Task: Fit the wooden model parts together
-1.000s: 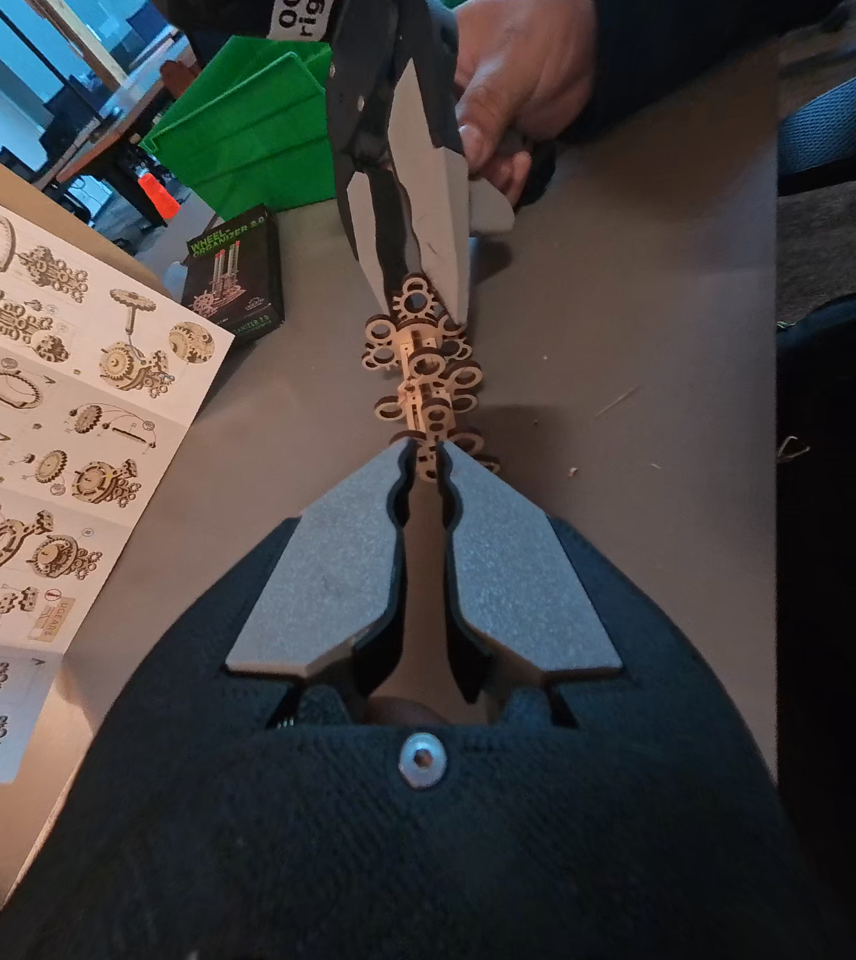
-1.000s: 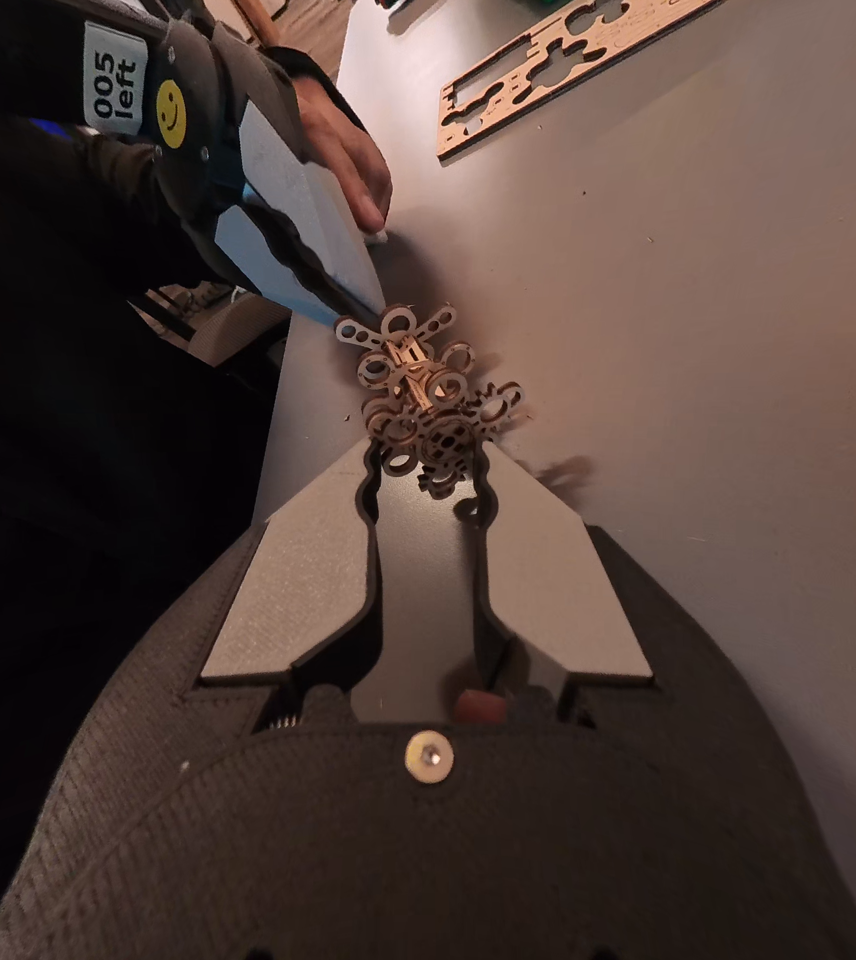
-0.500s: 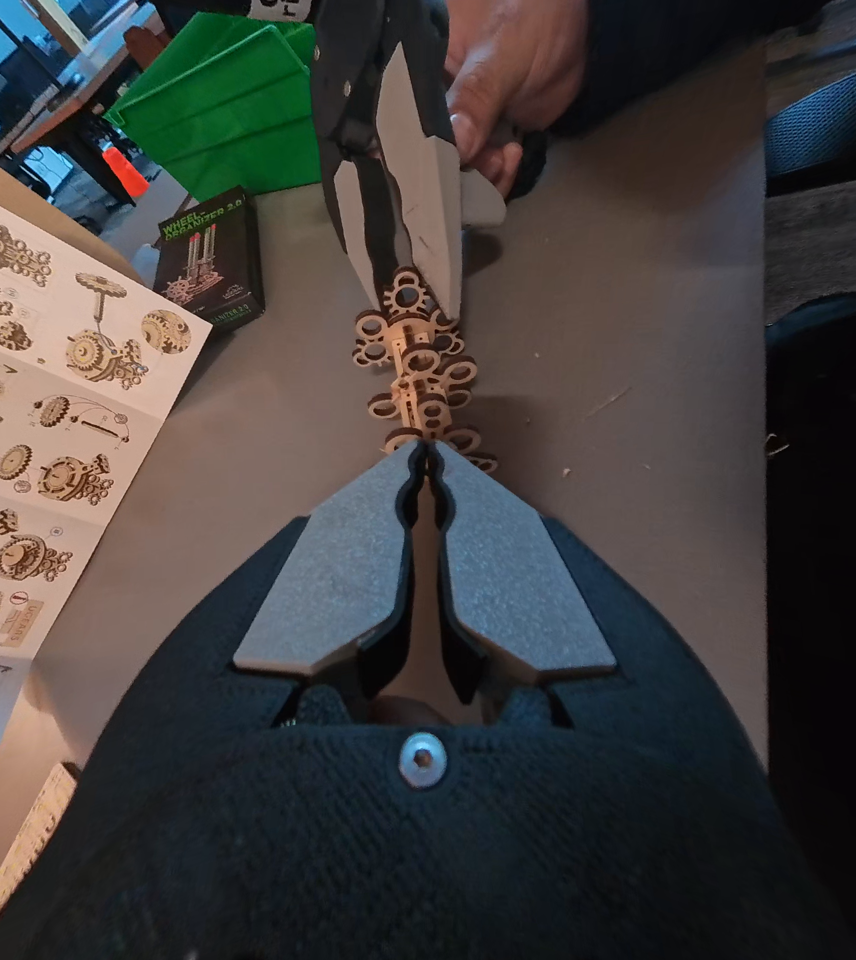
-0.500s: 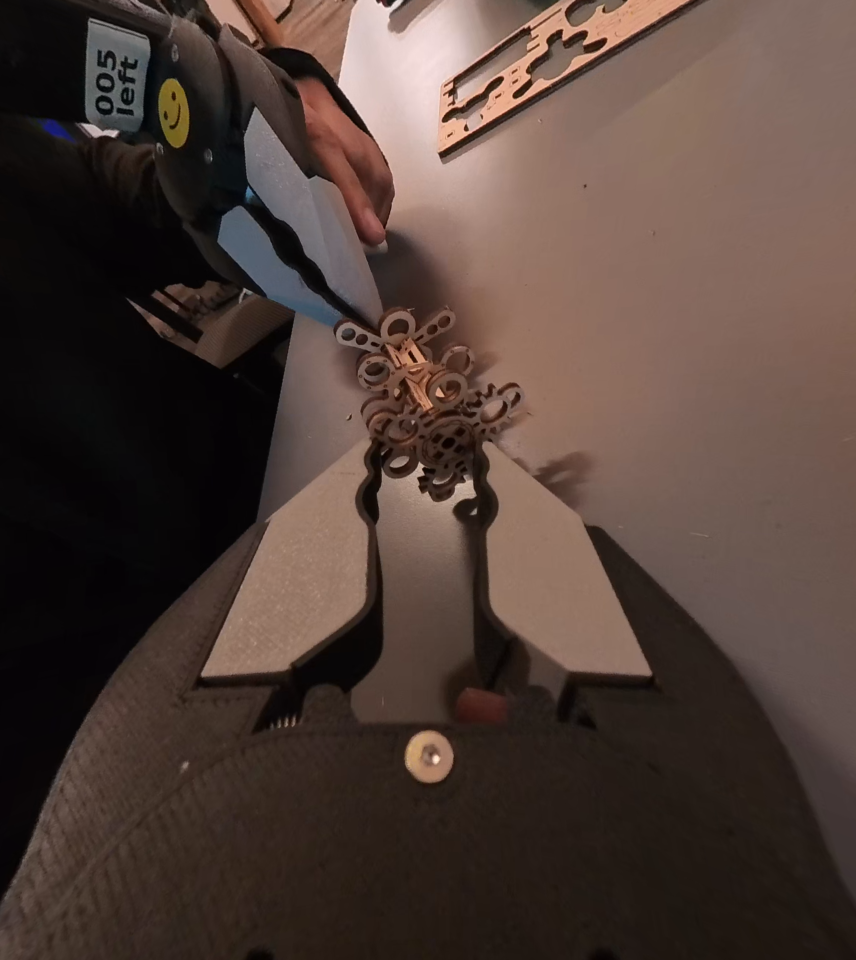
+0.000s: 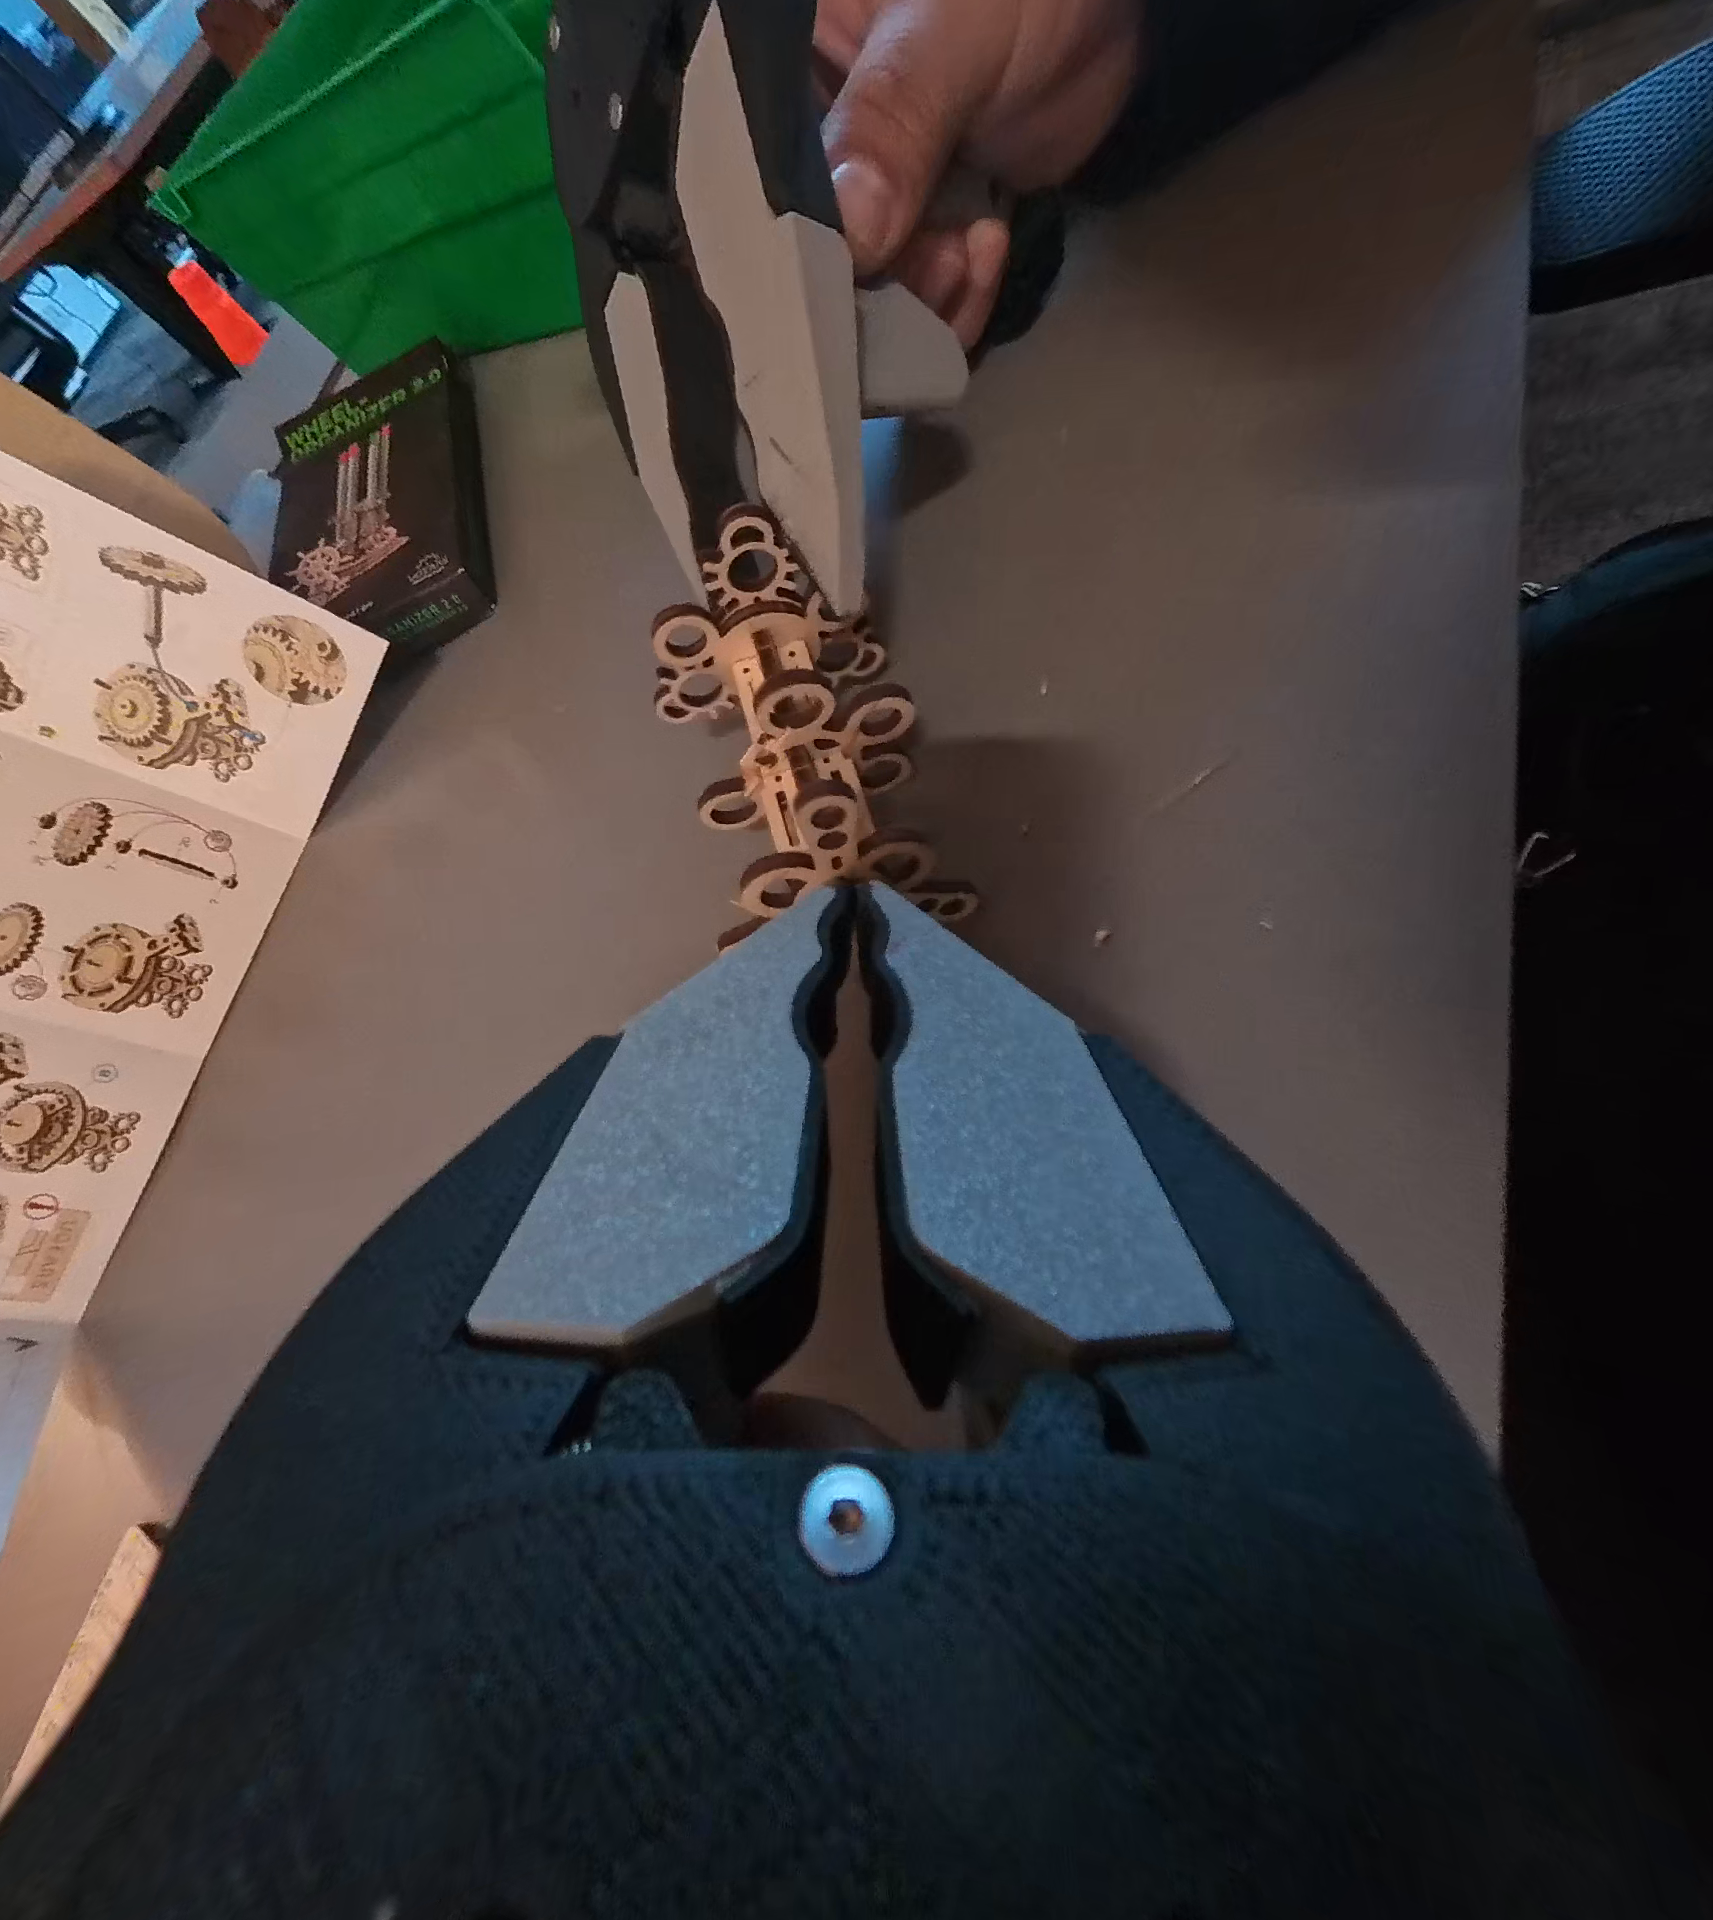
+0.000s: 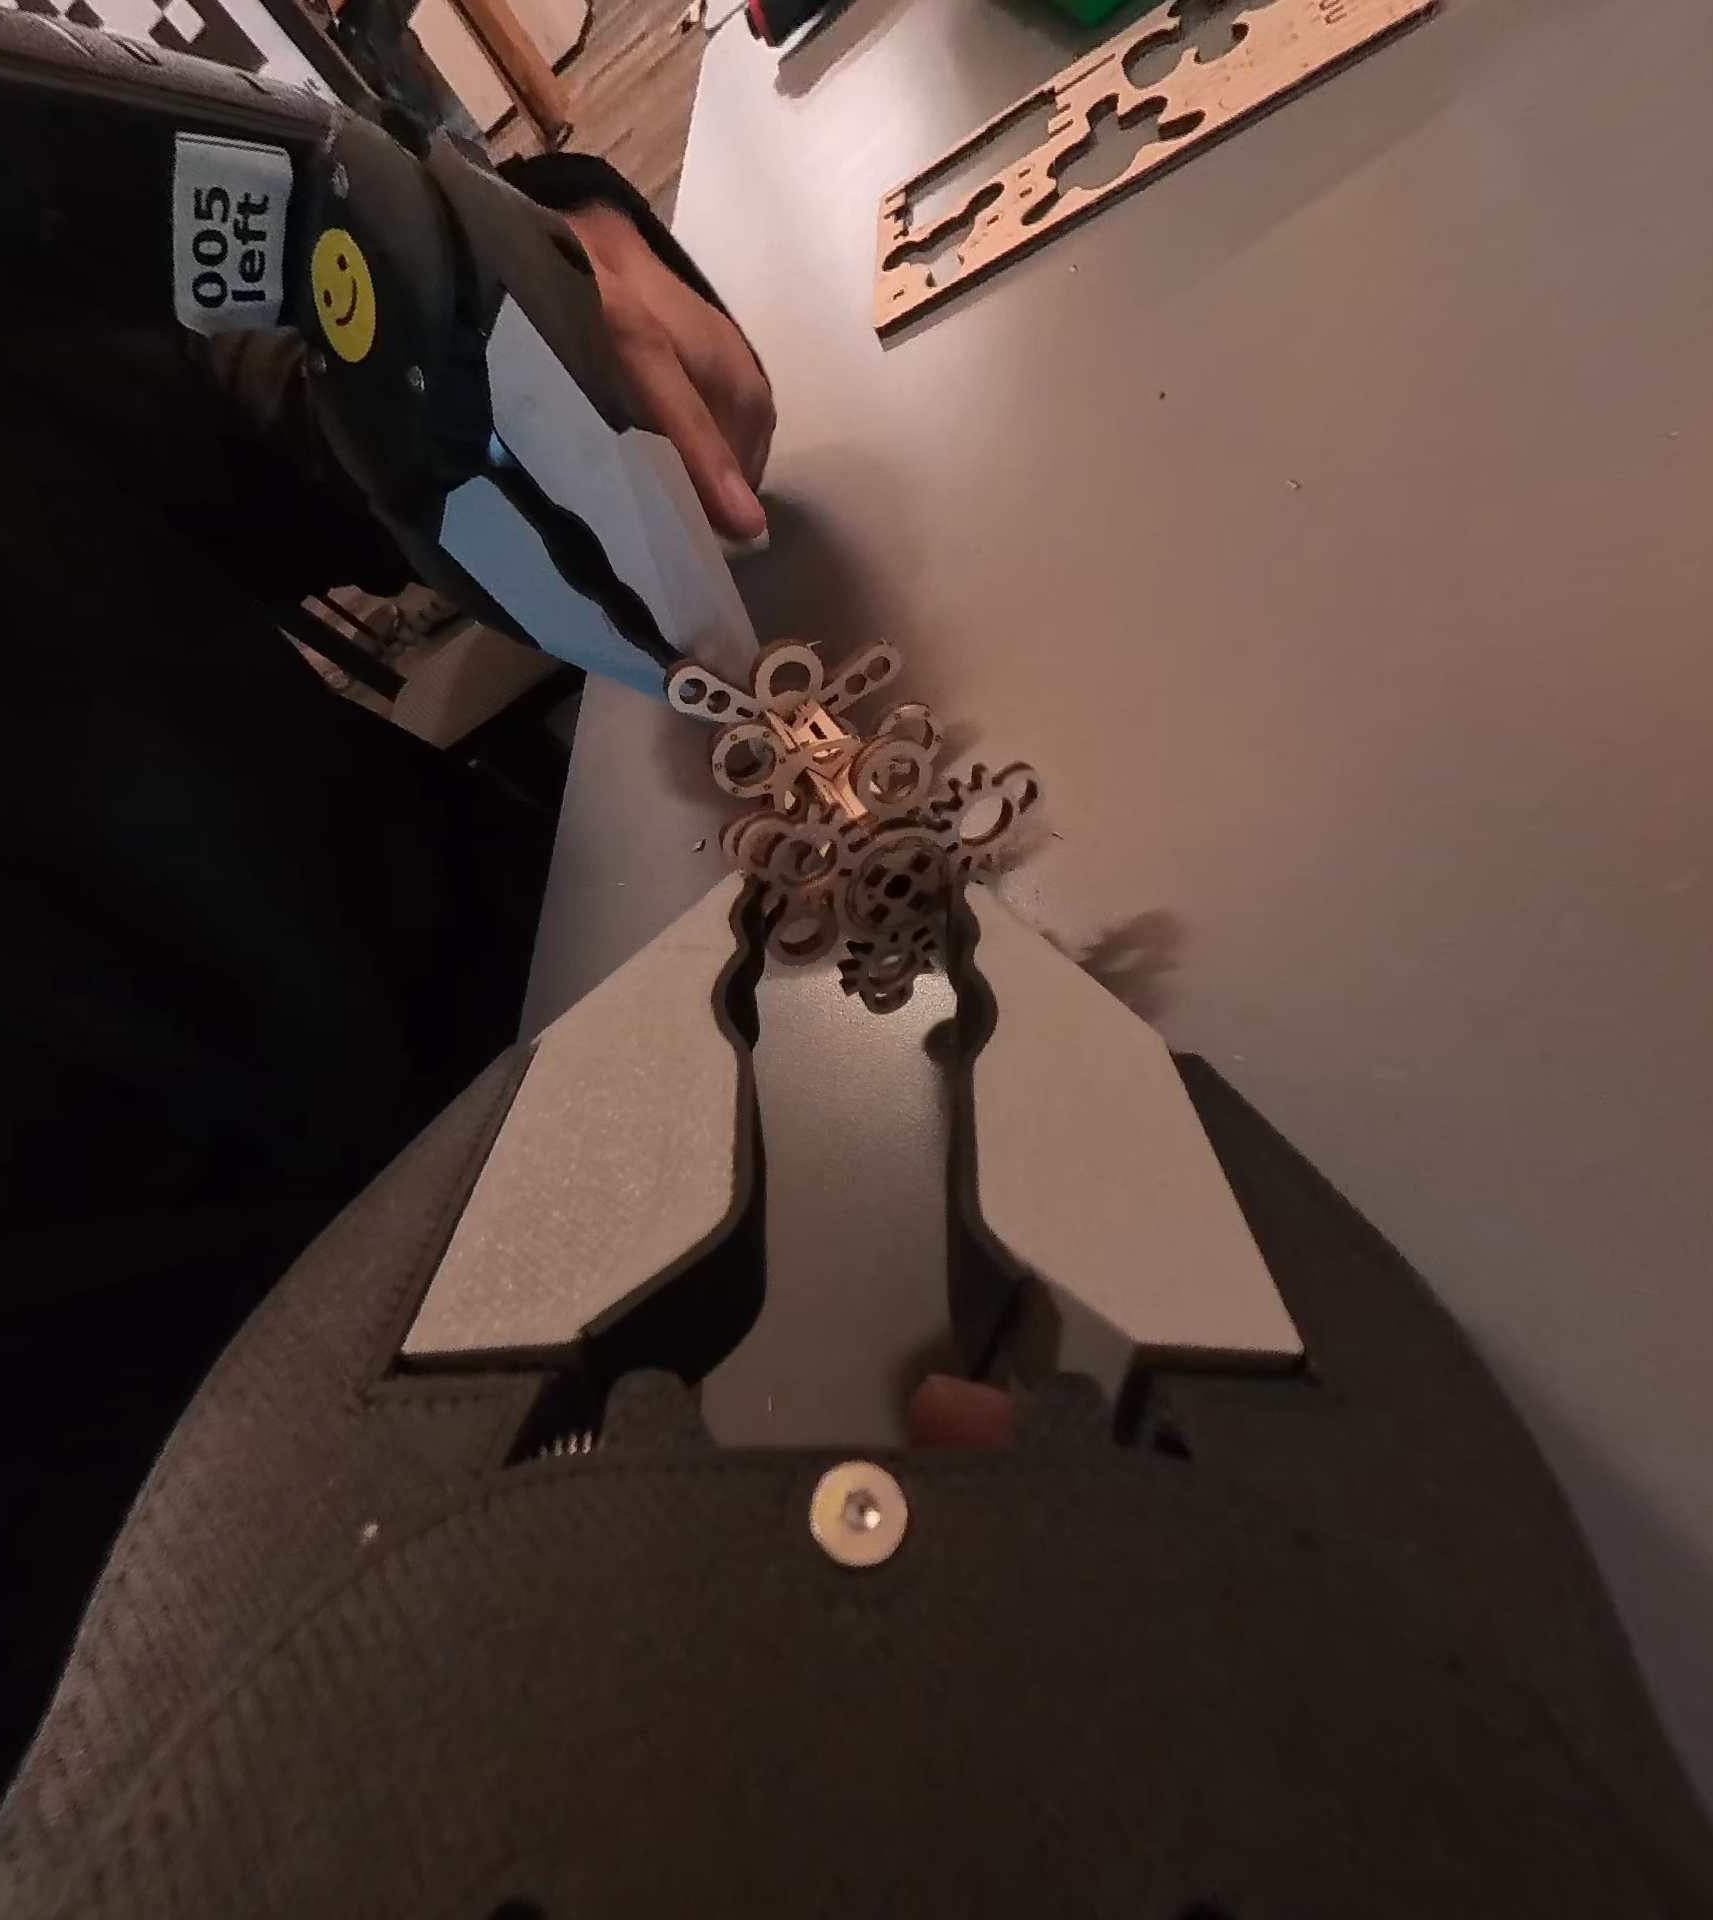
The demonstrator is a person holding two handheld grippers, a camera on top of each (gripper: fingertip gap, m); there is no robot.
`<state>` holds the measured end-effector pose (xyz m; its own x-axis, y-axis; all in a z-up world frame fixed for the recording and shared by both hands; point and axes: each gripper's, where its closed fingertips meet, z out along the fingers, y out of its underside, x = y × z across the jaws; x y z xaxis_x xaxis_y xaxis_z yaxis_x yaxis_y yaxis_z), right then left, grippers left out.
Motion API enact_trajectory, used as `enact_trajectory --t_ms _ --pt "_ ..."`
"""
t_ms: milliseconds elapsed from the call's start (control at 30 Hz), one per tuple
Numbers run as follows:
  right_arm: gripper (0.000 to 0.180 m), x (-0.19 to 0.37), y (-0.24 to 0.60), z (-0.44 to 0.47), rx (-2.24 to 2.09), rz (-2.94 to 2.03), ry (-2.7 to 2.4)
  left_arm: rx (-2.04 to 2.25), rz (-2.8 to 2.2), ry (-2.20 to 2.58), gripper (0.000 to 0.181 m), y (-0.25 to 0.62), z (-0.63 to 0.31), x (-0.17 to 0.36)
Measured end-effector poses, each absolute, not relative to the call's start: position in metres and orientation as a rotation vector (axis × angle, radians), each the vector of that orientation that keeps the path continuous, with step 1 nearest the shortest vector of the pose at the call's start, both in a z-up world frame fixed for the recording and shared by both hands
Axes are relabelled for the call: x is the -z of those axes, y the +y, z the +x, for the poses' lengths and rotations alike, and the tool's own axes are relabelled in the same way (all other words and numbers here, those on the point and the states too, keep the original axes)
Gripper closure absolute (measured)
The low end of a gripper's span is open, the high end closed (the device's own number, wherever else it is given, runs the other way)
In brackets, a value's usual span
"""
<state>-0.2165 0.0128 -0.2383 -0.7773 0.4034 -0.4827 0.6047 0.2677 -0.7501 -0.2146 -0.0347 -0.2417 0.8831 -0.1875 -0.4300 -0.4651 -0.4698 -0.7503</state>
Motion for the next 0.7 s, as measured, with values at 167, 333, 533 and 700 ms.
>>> enact_trajectory --t_ms 167,333,533,700 --pt "0.149 0.238 0.012 -0.216 1.515 0.936 2.407 -0.375 -2.143 0.436 0.181 -0.035 -0.214 0.242" --pt "0.149 0.237 0.013 -0.218 1.511 0.955 2.480 -0.369 -2.245 0.330 0.181 -0.035 -0.215 0.242" --pt "0.152 0.246 0.017 -0.225 1.431 0.997 2.753 -0.218 -2.252 0.230 0.181 -0.023 -0.196 0.239" --pt "0.155 0.246 0.020 -0.220 1.460 1.018 2.548 -0.286 -2.266 0.209 0.181 -0.027 -0.208 0.239"
